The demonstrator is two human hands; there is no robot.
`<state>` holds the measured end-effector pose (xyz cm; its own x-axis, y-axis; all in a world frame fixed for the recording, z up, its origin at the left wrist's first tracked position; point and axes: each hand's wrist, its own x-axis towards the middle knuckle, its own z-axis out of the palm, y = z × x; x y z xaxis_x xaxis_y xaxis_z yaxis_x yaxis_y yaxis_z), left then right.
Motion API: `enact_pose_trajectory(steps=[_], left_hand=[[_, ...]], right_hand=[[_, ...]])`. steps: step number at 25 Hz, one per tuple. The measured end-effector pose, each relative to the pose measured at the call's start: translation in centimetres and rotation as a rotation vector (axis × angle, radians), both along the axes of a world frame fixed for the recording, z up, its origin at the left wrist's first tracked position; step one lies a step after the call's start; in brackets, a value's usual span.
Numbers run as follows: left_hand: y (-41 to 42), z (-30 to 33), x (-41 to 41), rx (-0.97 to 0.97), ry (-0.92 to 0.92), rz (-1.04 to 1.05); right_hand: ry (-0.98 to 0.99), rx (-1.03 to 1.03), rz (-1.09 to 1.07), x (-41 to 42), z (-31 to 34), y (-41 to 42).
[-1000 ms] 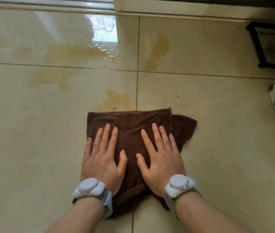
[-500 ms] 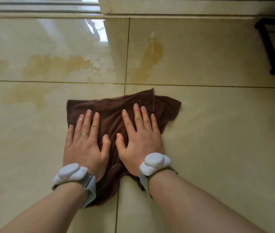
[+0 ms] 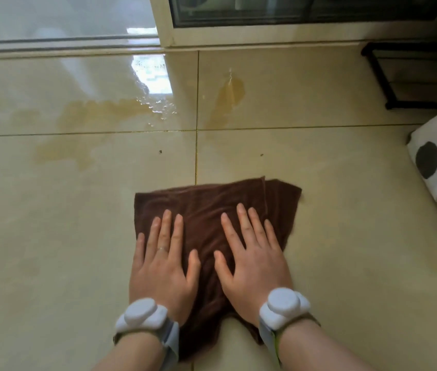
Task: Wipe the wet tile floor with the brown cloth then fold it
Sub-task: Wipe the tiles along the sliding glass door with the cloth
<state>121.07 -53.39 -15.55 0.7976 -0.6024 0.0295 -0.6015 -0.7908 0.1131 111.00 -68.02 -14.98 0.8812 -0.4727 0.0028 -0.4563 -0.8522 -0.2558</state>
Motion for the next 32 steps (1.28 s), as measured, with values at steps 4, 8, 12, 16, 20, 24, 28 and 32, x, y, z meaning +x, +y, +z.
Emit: enact_pose_trajectory(steps=[4,8,12,16,20,24,28,32], left_hand=[[1.8,0.1,-2.0,0.004,0.037,-0.041],[1.5,0.2,-1.5,0.017,0.054,-0.036],[-0.9,0.1,2.1,0.027,0.047,-0.015],[-4.6,0.6,7.3,0.014,0.070,0.038],[-9.0,0.4,13.3,0.000,0.072,0.051],[-10.8,0.2,15.5,0.000,0.049,0.037],[-9.6,0.7,13.3,0.023,0.090,0.017],[-6.3,0.8,8.3,-0.006,0.084,-0.015]], right_hand=[[0.034,-0.033,-0.017,-3.1,-0.1,1.5],[0.050,-0.040,-0.004,-3.2,-0.1,1.4],[0.030,-0.036,0.000,0.6,-0.2,-0.9],[0.063,0.017,0.002,6.8,0.5,-4.7],[0.071,0.022,-0.021,12.5,0.5,-8.8],[0.094,-0.013,-0.025,14.7,0.4,-10.4],[0.101,0.005,-0.033,12.7,0.7,-8.9],[0.058,0.017,-0.049,7.6,0.9,-5.4]])
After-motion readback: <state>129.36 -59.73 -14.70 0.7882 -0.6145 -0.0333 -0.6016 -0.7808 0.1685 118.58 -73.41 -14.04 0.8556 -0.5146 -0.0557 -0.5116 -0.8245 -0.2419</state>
